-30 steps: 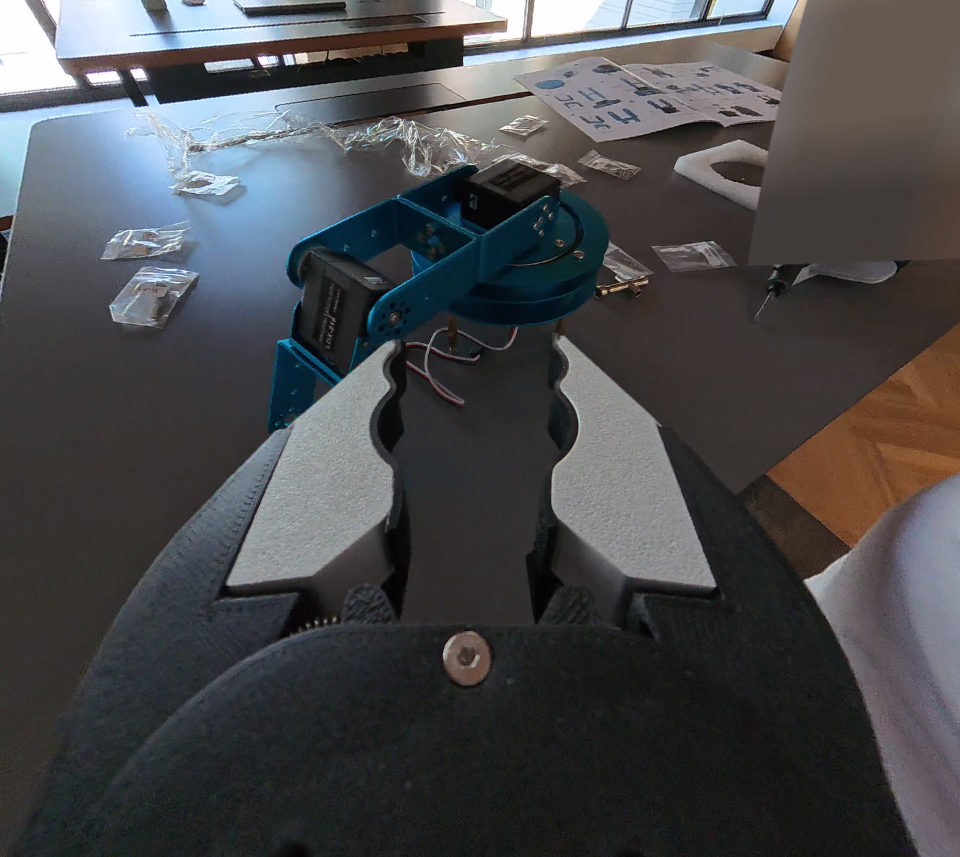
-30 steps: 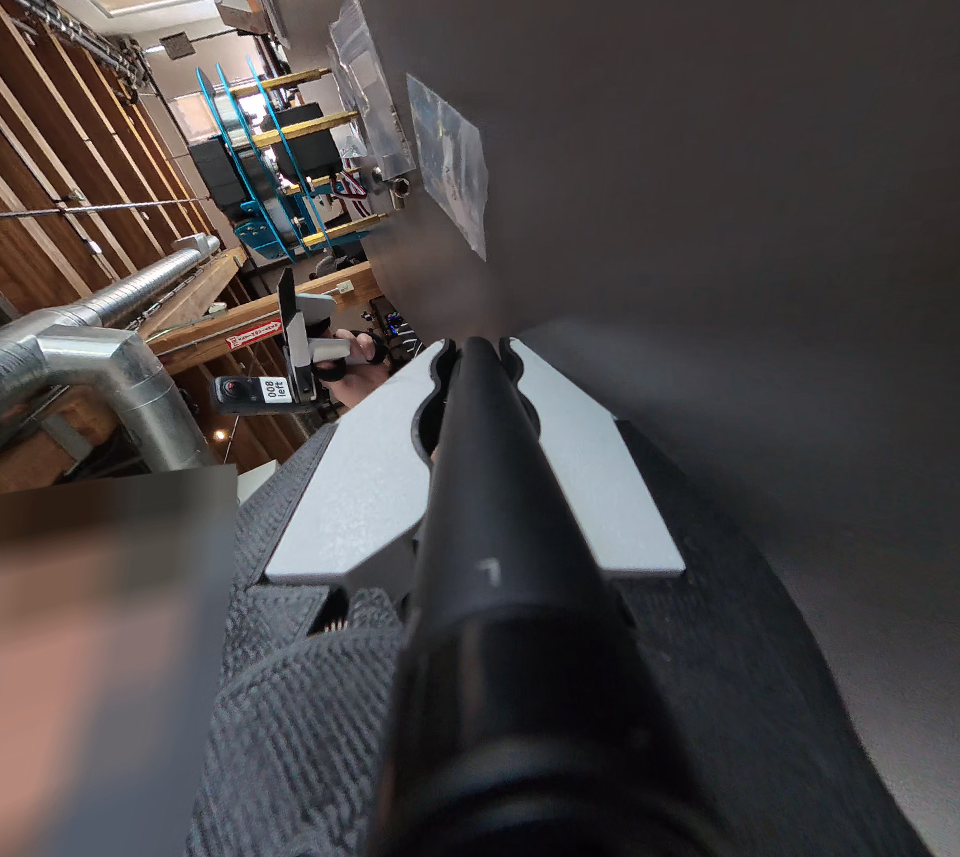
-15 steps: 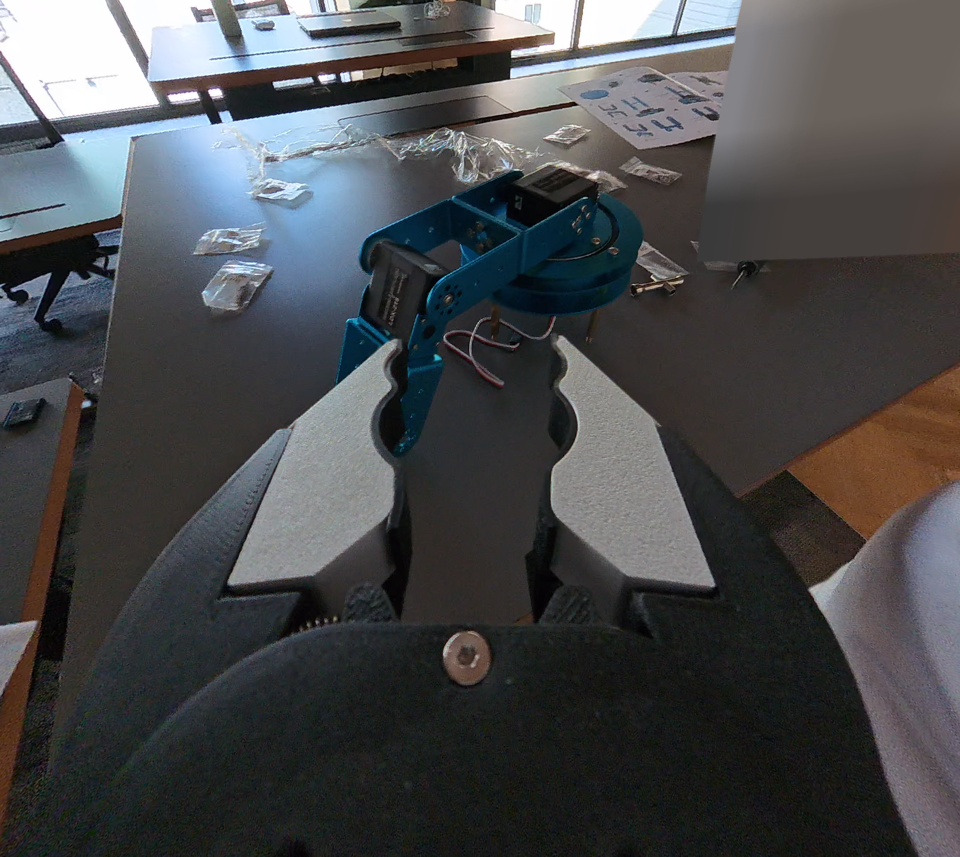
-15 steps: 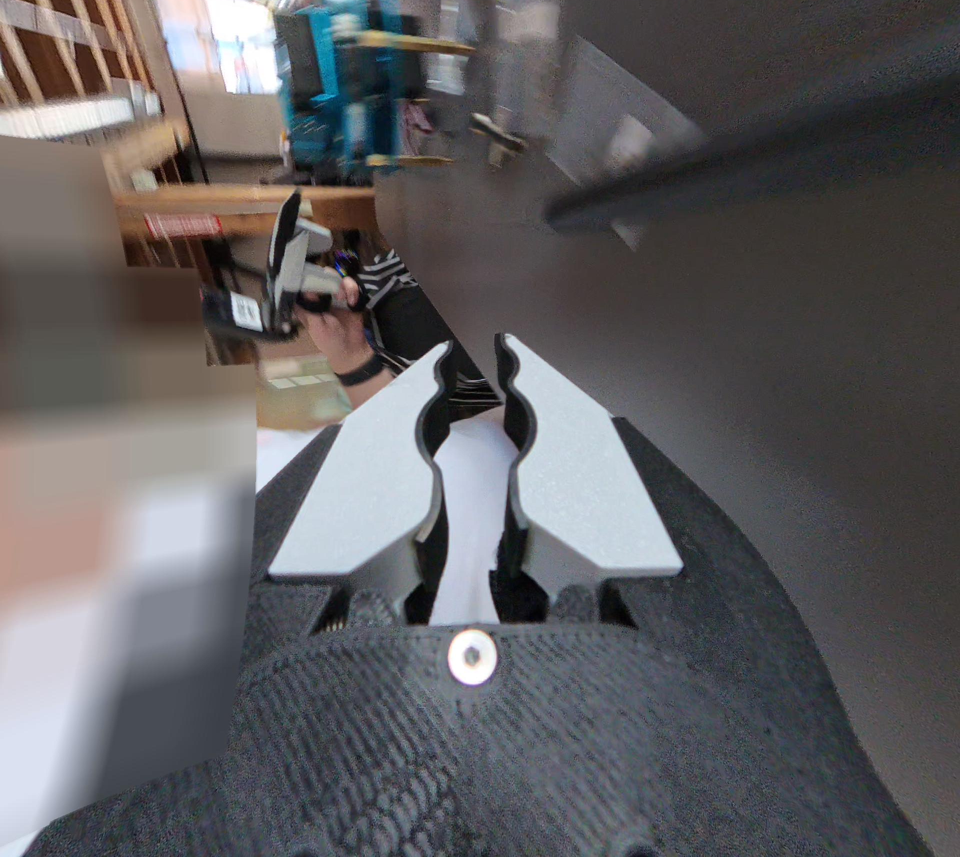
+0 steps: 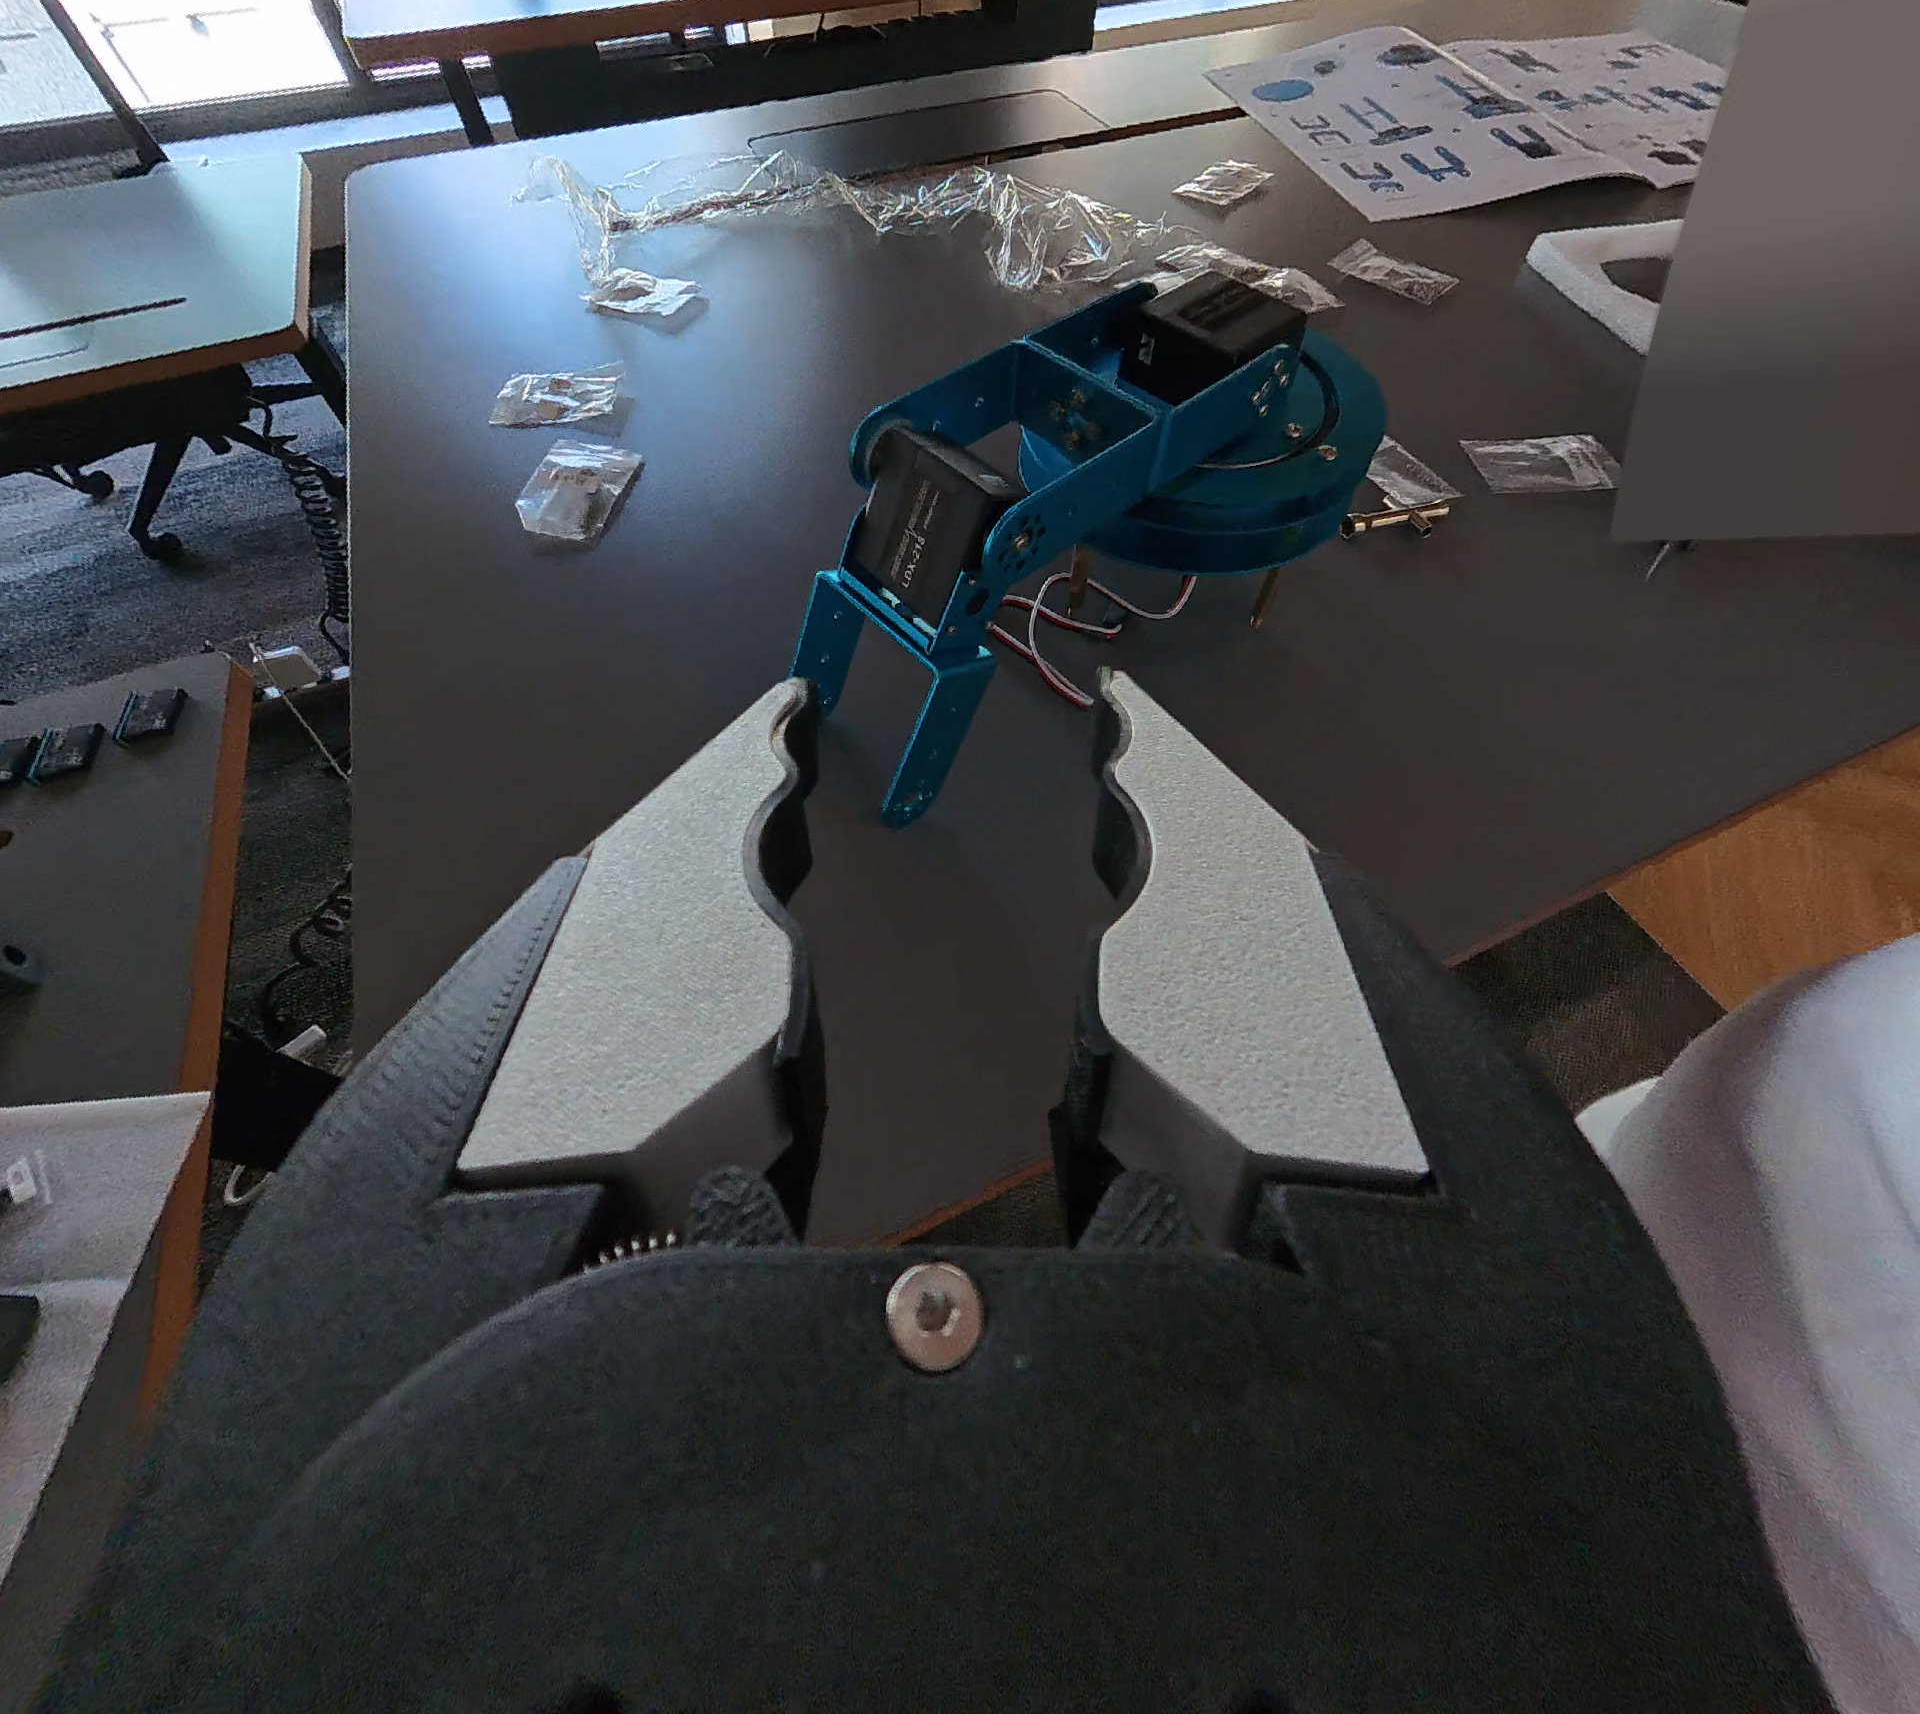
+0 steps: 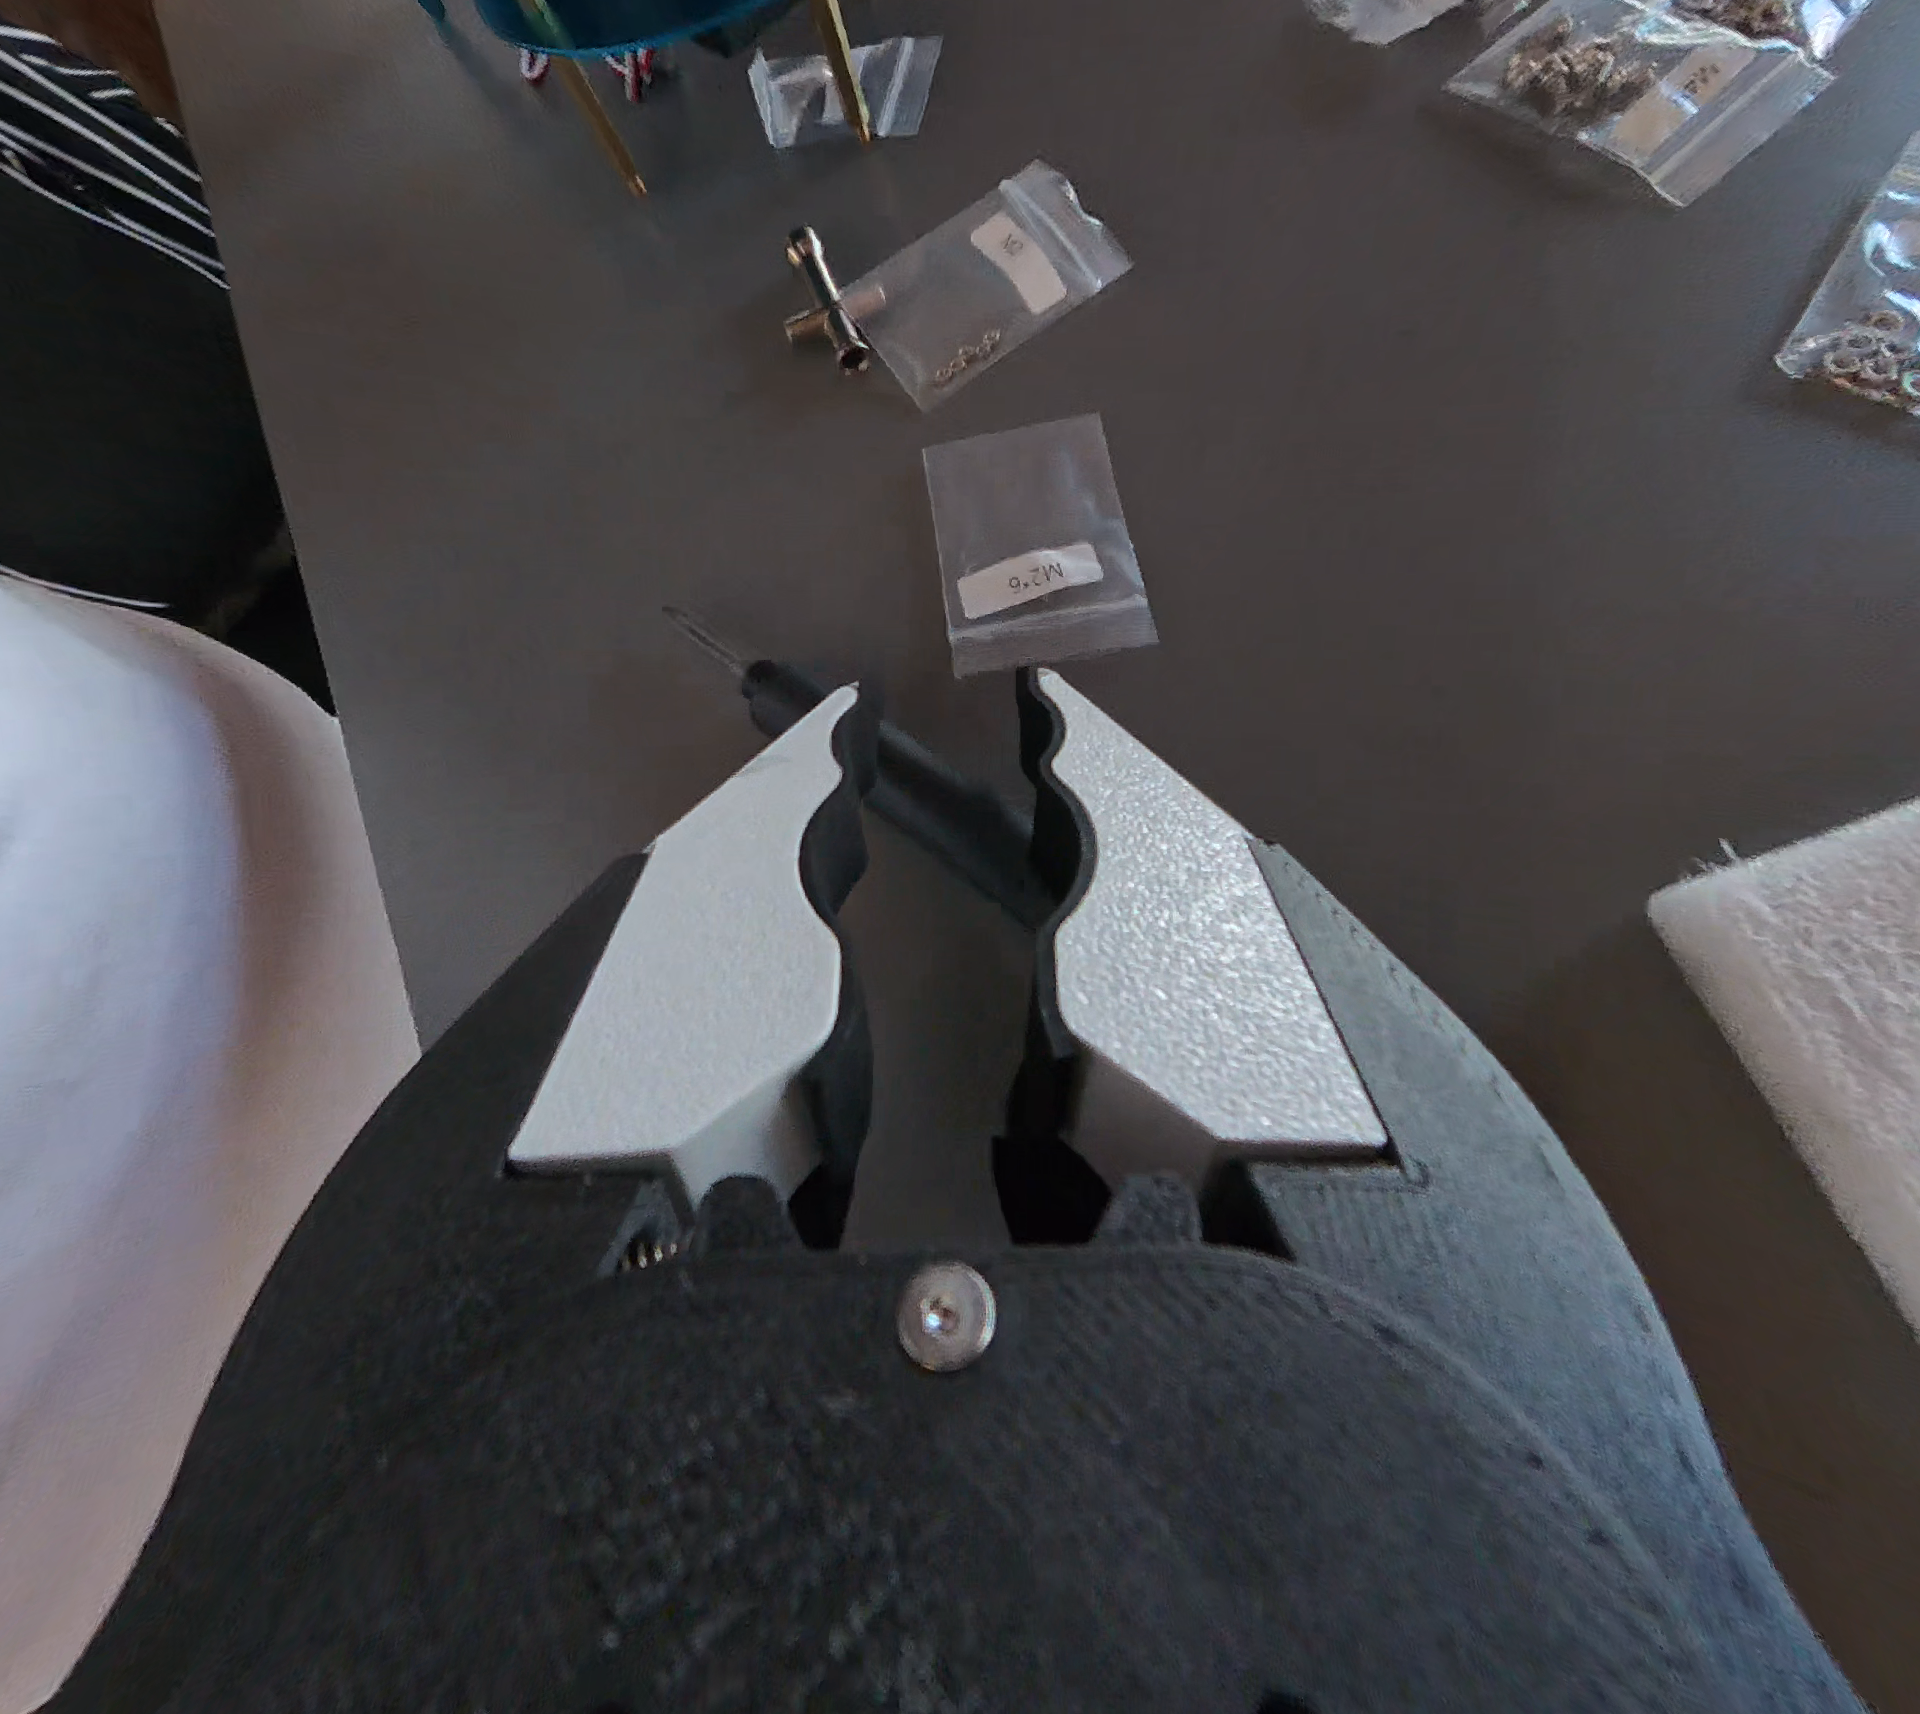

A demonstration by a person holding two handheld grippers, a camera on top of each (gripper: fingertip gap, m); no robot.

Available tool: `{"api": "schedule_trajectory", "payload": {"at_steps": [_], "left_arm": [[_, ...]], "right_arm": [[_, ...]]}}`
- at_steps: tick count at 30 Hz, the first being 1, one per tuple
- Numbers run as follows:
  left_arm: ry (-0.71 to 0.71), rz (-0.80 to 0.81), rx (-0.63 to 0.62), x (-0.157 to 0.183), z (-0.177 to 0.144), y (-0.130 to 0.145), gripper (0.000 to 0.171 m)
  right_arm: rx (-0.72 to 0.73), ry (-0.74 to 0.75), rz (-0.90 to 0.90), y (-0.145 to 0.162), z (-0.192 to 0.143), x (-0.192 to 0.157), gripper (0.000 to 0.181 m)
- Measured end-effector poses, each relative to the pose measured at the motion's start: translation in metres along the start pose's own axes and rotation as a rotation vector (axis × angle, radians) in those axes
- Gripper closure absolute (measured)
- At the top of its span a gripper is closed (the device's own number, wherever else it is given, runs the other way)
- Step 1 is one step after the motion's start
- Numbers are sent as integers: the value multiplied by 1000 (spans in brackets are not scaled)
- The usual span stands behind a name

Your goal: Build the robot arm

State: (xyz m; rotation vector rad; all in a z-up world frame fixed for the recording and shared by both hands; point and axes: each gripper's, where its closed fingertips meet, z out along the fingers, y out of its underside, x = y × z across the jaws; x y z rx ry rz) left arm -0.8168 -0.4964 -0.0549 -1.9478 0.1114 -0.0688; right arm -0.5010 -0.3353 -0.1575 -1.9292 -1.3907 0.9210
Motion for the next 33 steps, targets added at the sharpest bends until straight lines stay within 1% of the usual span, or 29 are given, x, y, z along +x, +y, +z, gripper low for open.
{"api": "schedule_trajectory", "payload": {"at_steps": [3, 8, 9, 11, 12, 13, 14, 15, 16, 17, 19, 21, 23, 24, 25, 26, 28, 29, 30, 32, 33], "left_arm": [[11, 24, 1, 3, 4, -5, 119], [26, 26, 14, 10, 5, -10, 119], [23, 30, 15, 10, 4, -10, 119], [5, 48, 1, 8, 4, -5, 118], [-13, 65, -18, 4, 5, 1, 117], [-33, 84, -40, -1, 7, 8, 116], [-49, 93, -54, -7, 9, 14, 116], [-50, 84, -65, -10, 13, 19, 115], [-38, 70, -69, -10, 17, 22, 114], [-29, 61, -63, -9, 22, 23, 114], [-30, 90, -85, -8, 31, 28, 112], [-32, 130, -117, -6, 40, 36, 110], [-41, 162, -150, -6, 49, 44, 108], [-47, 185, -164, -6, 53, 47, 108], [-61, 209, -178, -9, 57, 51, 108], [-78, 234, -189, -12, 62, 54, 107], [-96, 270, -203, -17, 71, 58, 108], [-105, 289, -217, -20, 76, 62, 107], [-105, 310, -231, -21, 81, 65, 107], [-109, 355, -245, -24, 88, 70, 109], [-111, 375, -238, -25, 91, 69, 113]], "right_arm": [[38, -8, 24, -1, -2, -2, 155], [147, 5, -14, -18, -13, -7, 155], [203, -15, -33, -33, -18, -16, 154], [381, -30, -124, -76, -31, -38, 153], [457, -31, -168, -97, -30, -50, 146], [514, -27, -197, -113, -23, -61, 131], [540, -32, -210, -125, -7, -72, 116], [514, -49, -205, -128, 15, -82, 108], [460, -51, -200, -127, 40, -91, 95], [415, -20, -220, -125, 62, -97, 84], [386, 125, -388, -127, 88, -101, 77], [367, 313, -645, -133, 99, -99, 77], [355, 541, -936, -142, 101, -90, 76], [375, 581, -1043, -145, 103, -92, 82], [376, 569, -1113, -143, 109, -95, 90], [359, 566, -1145, -140, 115, -96, 93], [275, 554, -1199, -131, 129, -94, 107], [233, 576, -1240, -128, 133, -92, 112], [227, 582, -1281, -129, 134, -96, 117], [185, 646, -1324, -131, 129, -92, 125], [166, 657, -1339, -130, 126, -90, 126]]}}
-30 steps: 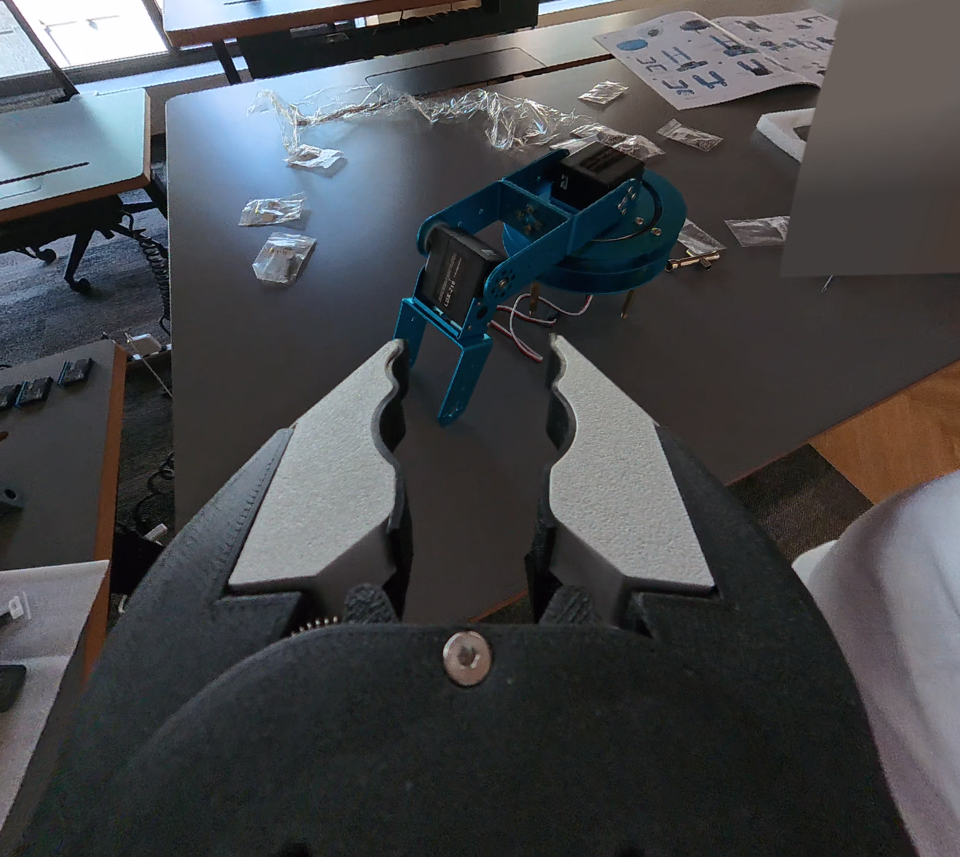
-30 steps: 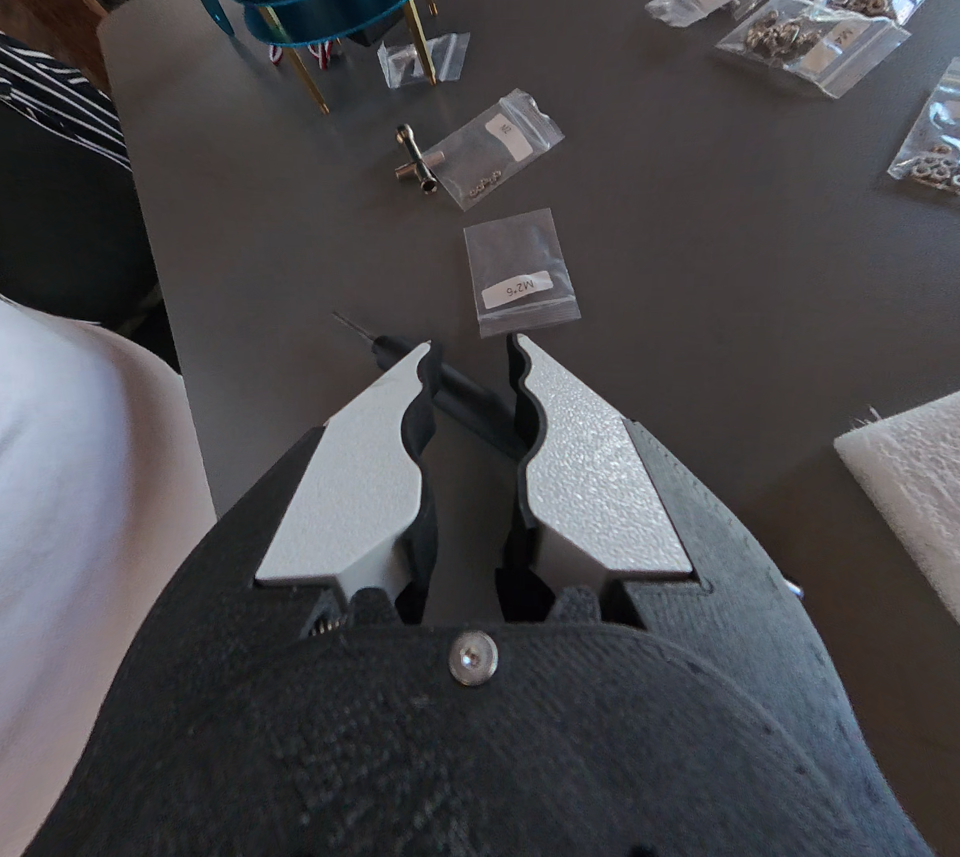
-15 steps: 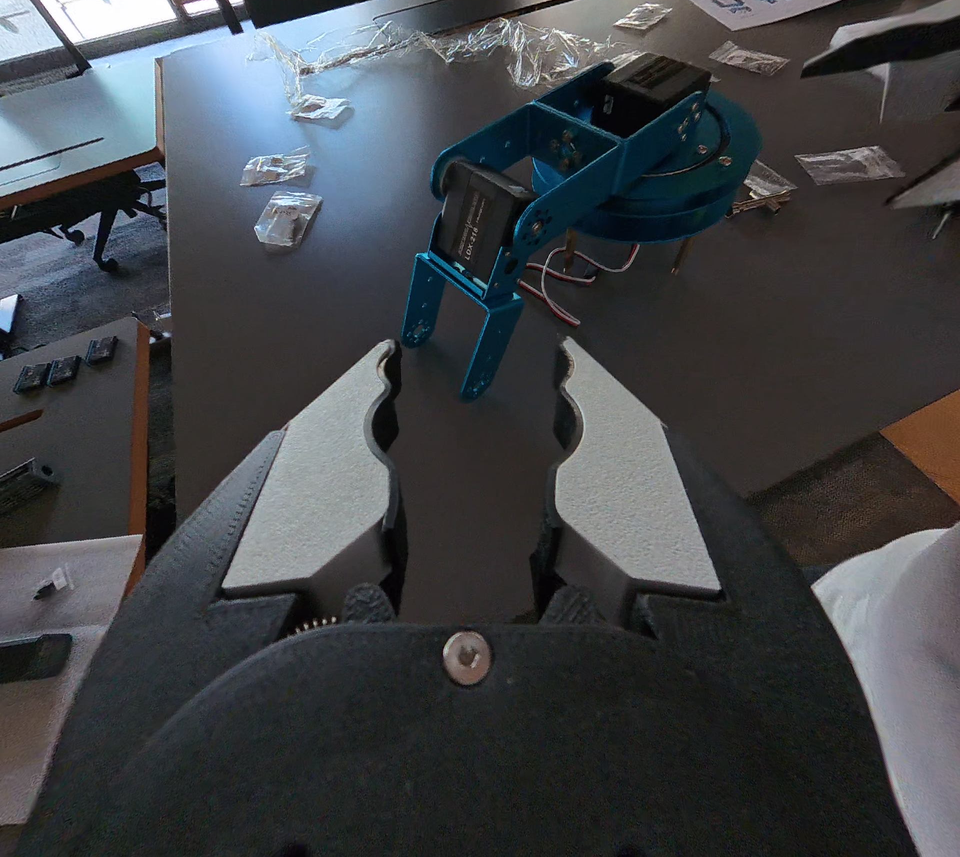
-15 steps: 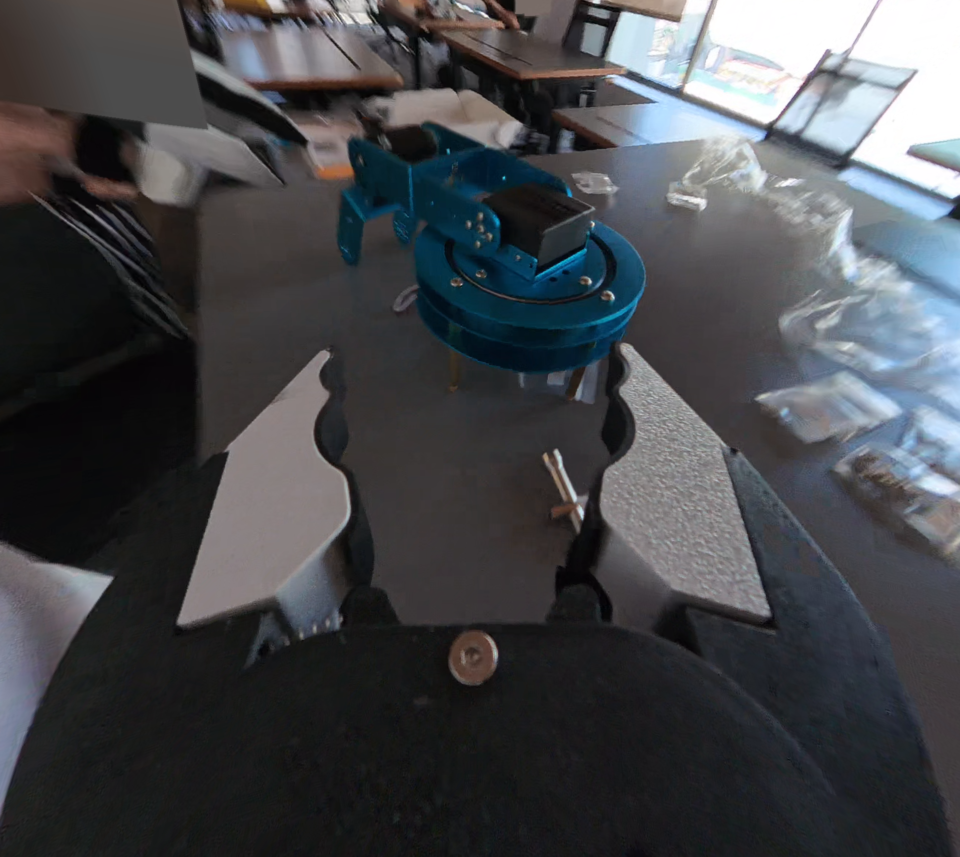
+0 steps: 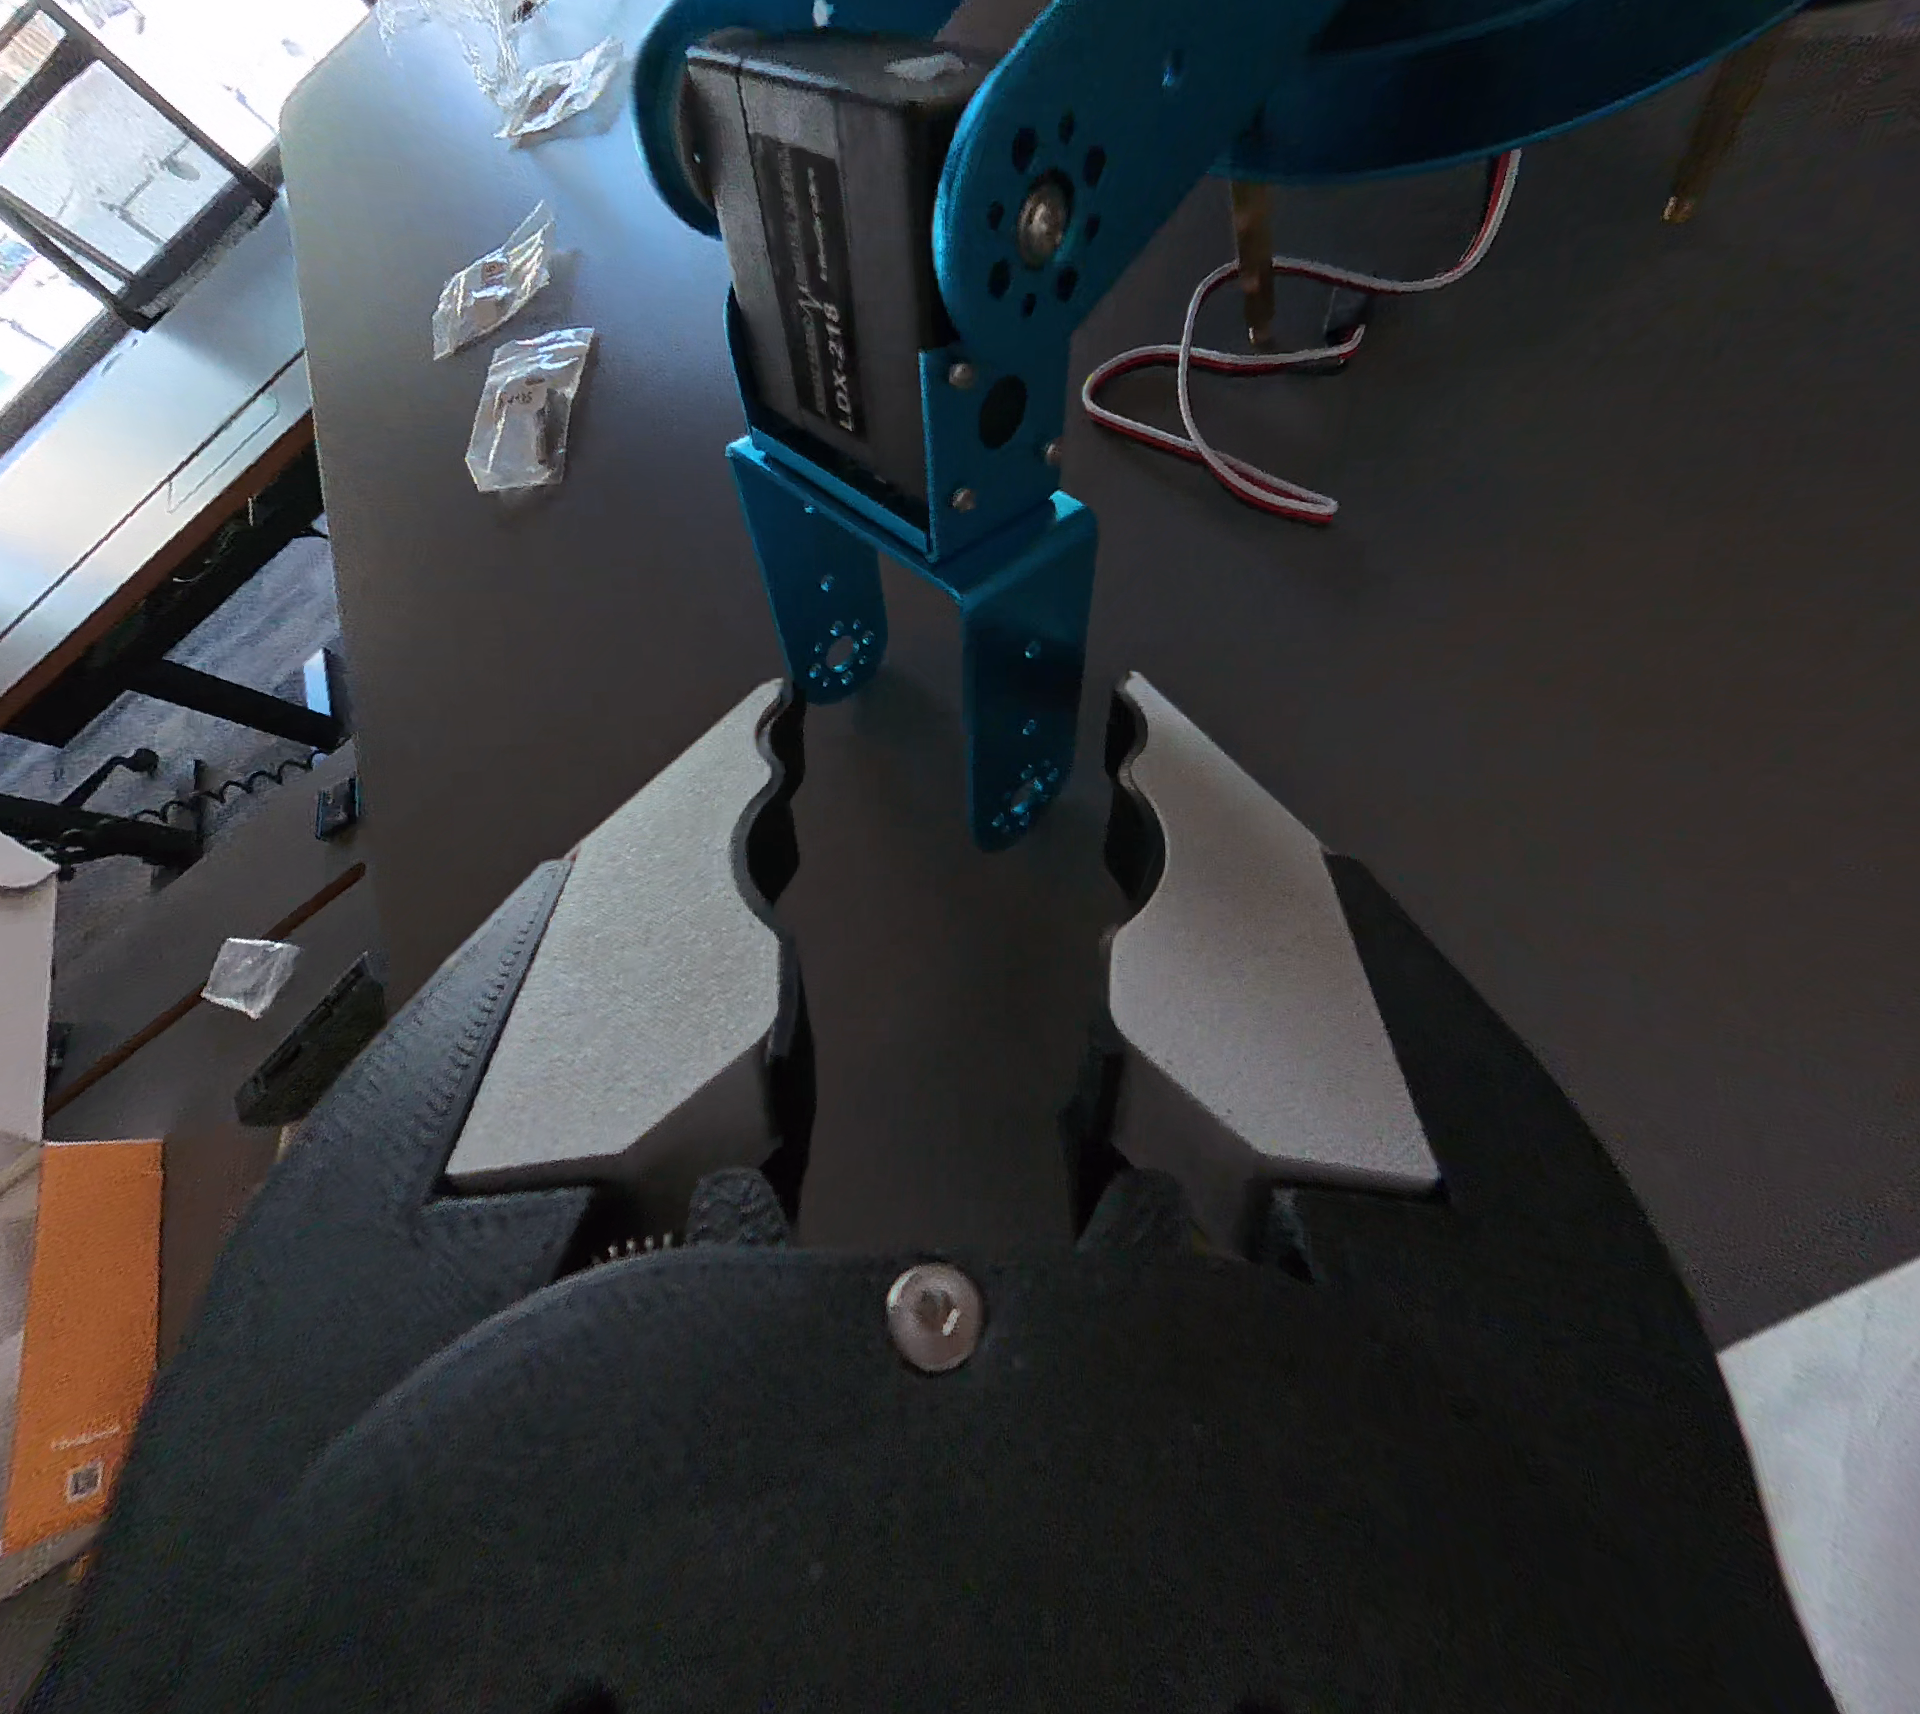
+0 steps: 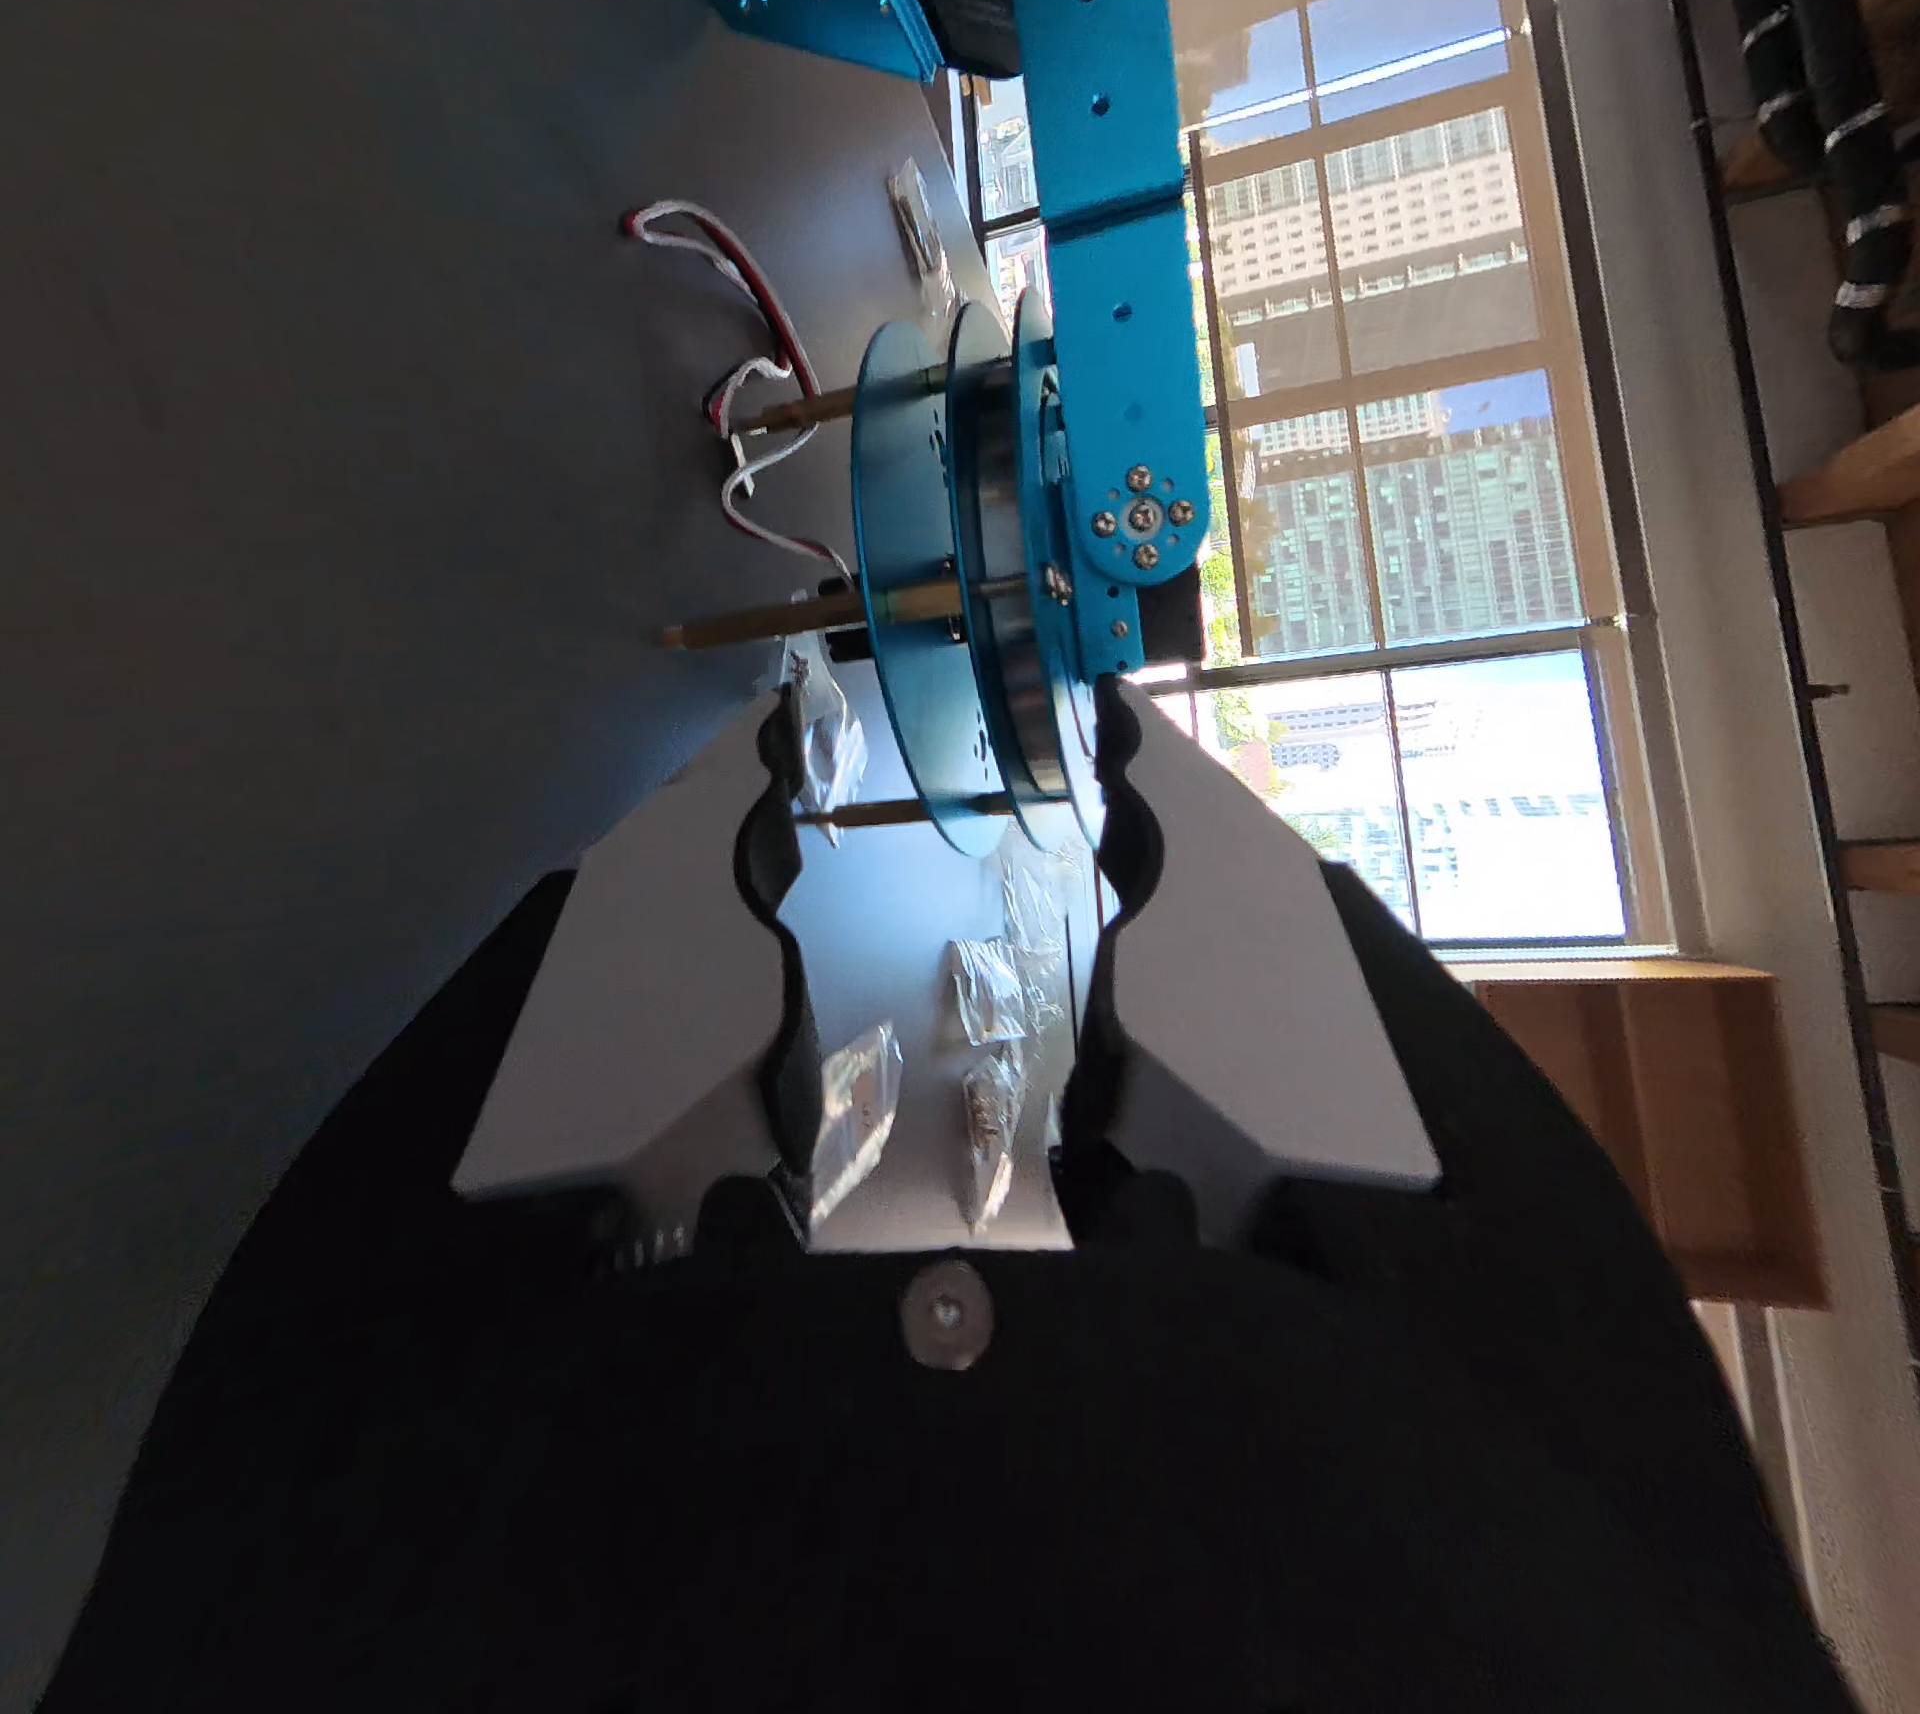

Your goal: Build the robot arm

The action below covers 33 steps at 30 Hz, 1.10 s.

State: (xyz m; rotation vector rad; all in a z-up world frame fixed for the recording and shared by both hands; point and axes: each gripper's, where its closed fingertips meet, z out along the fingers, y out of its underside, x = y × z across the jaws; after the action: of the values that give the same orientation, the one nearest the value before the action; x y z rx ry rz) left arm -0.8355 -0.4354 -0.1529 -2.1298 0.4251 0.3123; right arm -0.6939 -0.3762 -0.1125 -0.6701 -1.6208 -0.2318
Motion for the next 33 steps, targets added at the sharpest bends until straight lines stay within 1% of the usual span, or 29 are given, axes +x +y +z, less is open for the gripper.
{"api": "schedule_trajectory", "payload": {"at_steps": [2, 4, 7, 8, 9, 10, 11, 13, 15, 19, 23, 27, 33], "left_arm": [[-4, 21, 30, -1, 3, -4, 120], [-1, 32, 42, -1, 6, -7, 121], [31, 46, 35, 5, 9, -9, 133], [35, 54, 35, 6, 10, -9, 135], [42, 62, 31, 7, 10, -9, 140], [48, 73, 18, 8, 11, -8, 147], [41, 86, 3, 8, 12, -6, 151], [27, 111, -23, 5, 11, -4, 150], [27, 101, -59, 4, 9, -1, 151], [55, 70, -117, 5, -2, 6, 153], [169, 77, -159, 15, -15, 5, 154], [347, 80, -230, 20, -28, 2, 154], [672, -9, -370, 14, -48, -2, 154]], "right_arm": [[-23, 22, -21, 8, -3, 6, 133], [-58, -9, -44, 17, 3, 1, 129], [-48, 50, -156, 17, 16, 1, 122], [-36, 88, -165, 15, 18, 4, 127], [-14, 140, -151, 11, 18, 11, 143], [8, 143, -157, 9, 18, 14, 148], [26, 139, -146, 8, 19, 16, 147], [38, 113, -128, 8, 20, 17, 147], [46, 73, -114, 8, 20, 19, 146], [93, -57, -81, 5, 17, 25, 145], [134, -233, -50, 6, 18, 34, 145], [169, -426, -13, 6, 23, 42, 146], [176, -769, 104, 1, 30, 44, 147]]}}
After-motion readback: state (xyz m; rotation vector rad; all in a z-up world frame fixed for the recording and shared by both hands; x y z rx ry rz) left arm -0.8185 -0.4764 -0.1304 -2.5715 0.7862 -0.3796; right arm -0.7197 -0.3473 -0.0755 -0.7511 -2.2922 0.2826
